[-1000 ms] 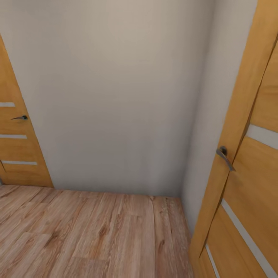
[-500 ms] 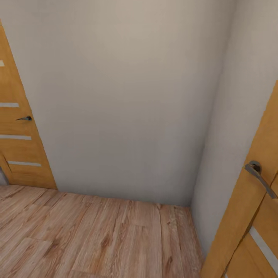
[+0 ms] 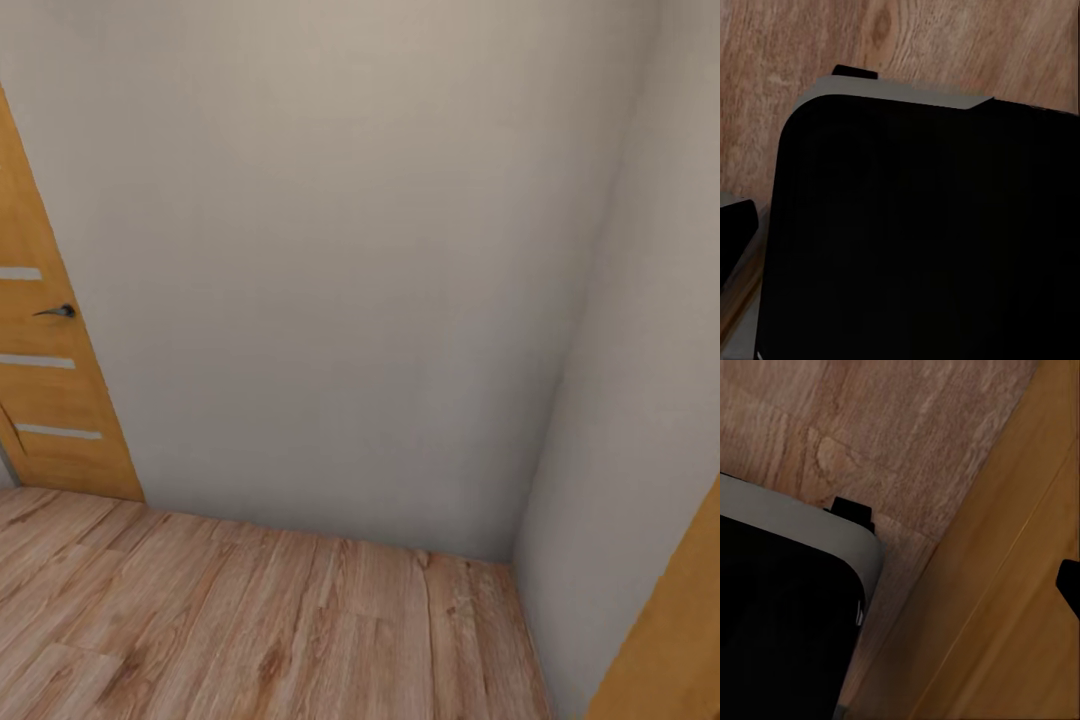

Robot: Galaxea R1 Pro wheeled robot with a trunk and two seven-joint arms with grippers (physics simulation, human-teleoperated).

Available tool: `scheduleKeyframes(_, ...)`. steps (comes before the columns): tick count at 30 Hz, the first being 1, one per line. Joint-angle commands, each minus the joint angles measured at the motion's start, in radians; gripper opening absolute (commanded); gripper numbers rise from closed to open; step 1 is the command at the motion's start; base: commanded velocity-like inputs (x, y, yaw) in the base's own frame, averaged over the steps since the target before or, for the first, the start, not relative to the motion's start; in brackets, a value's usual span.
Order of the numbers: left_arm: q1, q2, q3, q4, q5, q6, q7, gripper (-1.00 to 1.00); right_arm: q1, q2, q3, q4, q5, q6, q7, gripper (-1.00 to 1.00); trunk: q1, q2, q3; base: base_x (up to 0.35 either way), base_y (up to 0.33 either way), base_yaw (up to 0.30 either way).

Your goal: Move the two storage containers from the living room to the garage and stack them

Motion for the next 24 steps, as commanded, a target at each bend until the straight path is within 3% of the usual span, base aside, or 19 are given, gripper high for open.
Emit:
scheduleKeyframes(1, 0.000, 0.000, 0.002, 0.000, 0.005, -0.003, 0.001, 1.00, -0.001, 0.000, 0.001, 0.003, 0.010, -0.005, -0.005, 1.00, 0.001, 0.000, -0.001, 0.322, 0.000, 0.000)
scheduleKeyframes(15, 0.000, 0.001, 0.002, 0.000, 0.005, -0.004, 0.001, 1.00, -0.001, 0.007, 0.001, 0.003, 0.009, 0.003, -0.005, 1.00, 0.001, 0.000, -0.001, 0.322, 0.000, 0.004)
scheduleKeyframes(24, 0.000, 0.001, 0.002, 0.000, 0.003, -0.004, 0.001, 1.00, -0.001, 0.007, 0.001, 0.004, 0.008, 0.004, -0.005, 1.00, 0.001, 0.000, -0.001, 0.322, 0.000, 0.218)
